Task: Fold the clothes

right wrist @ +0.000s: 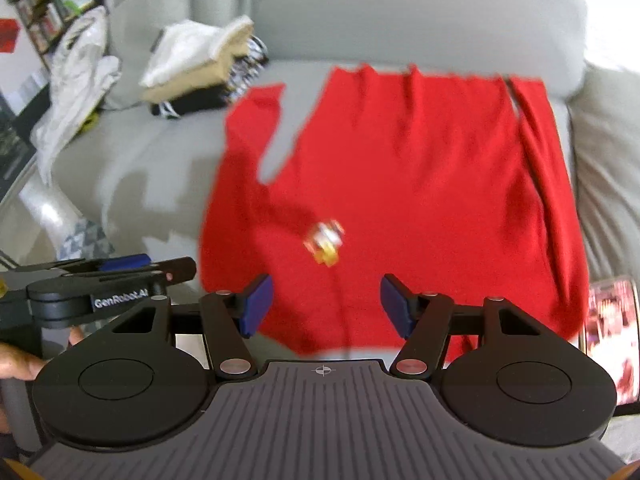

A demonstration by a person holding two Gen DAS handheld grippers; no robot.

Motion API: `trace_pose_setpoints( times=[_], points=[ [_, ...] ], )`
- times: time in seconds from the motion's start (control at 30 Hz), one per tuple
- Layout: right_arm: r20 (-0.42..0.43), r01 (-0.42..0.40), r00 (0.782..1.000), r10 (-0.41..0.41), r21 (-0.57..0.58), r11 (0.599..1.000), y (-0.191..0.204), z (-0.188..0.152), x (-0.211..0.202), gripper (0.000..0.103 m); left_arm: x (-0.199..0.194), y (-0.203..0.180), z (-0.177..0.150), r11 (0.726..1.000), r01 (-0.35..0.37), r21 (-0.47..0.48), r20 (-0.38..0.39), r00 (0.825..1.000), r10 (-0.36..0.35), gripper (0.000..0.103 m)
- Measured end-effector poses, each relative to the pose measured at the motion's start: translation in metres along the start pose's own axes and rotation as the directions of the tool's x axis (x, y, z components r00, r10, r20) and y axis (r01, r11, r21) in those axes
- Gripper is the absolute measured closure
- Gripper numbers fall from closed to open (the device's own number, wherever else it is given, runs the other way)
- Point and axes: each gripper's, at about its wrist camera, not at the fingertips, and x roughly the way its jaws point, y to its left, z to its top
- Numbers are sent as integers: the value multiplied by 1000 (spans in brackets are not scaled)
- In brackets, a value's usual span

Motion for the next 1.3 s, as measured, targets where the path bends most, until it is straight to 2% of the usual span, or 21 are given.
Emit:
trace_pose_setpoints(
  times=[0.07,0.17,0.27,0.3,0.37,0.4,0.43,0.57,0.67,0.77,0.83,0.93,0.97,1.0,1.07,1.13,1.17,1.2,1.27,1.3],
  points=[
    [17,-12,1000,13,-39,999,16,19,-2,35,-7,20,12,1000,-18,-26,34,999,19,41],
    [23,-49,998,51,-102,994,39,48,5,21,-7,49,30,997,-60,-42,68,996,63,39],
    [11,-92,995,95,-167,982,62,76,36,19,12,76,44,993,-97,-74,56,993,101,41],
    [6,-102,994,105,-179,979,68,85,49,22,20,84,48,990,-108,-87,46,993,113,43],
    [-1,-126,992,128,-180,975,82,103,80,32,39,99,54,986,-123,-116,17,992,126,44],
    [-3,-140,990,141,-174,975,88,114,98,42,49,105,57,983,-126,-131,-2,992,127,45],
    [-5,-153,988,154,-167,974,94,124,116,47,60,109,60,983,-119,-140,-17,993,118,45],
    [-36,-160,987,157,-152,975,119,162,197,49,104,122,78,983,-80,-166,-66,995,69,45],
    [-80,-129,990,120,-126,984,136,188,256,48,139,134,94,983,-64,-171,-95,994,48,45],
    [-106,-57,993,46,-103,993,145,207,304,37,172,139,104,983,-73,-171,-136,990,49,45],
    [-96,-38,995,30,-86,996,147,216,327,32,186,140,104,981,-67,-184,-146,989,40,45],
    [-58,-13,998,8,-82,997,154,226,355,23,191,138,102,982,-46,-185,-113,993,26,43],
    [-49,24,998,-29,-102,995,157,228,365,23,192,137,101,982,-39,-184,-102,995,20,43],
    [-41,65,997,-71,-124,990,160,229,376,27,192,137,102,982,-27,-188,-93,996,10,43],
    [-26,138,989,-145,-178,974,159,230,394,52,190,139,102,981,-4,-192,-78,997,-12,43],
    [-46,167,982,-182,-221,961,152,230,404,98,190,140,101,981,13,-193,-64,998,-26,43],
    [-42,174,981,-188,-223,959,145,231,404,99,190,141,101,981,22,-195,-57,998,-34,43],
    [-47,131,989,-141,-176,976,135,234,397,99,189,144,100,977,39,-211,-47,998,-50,43],
    [-52,23,998,-27,-66,998,114,241,379,100,186,149,97,967,73,-242,-25,996,-82,43],
    [-66,-63,996,63,-2,998,105,243,369,100,185,151,96,962,90,-259,-14,995,-97,43]
  ],
)
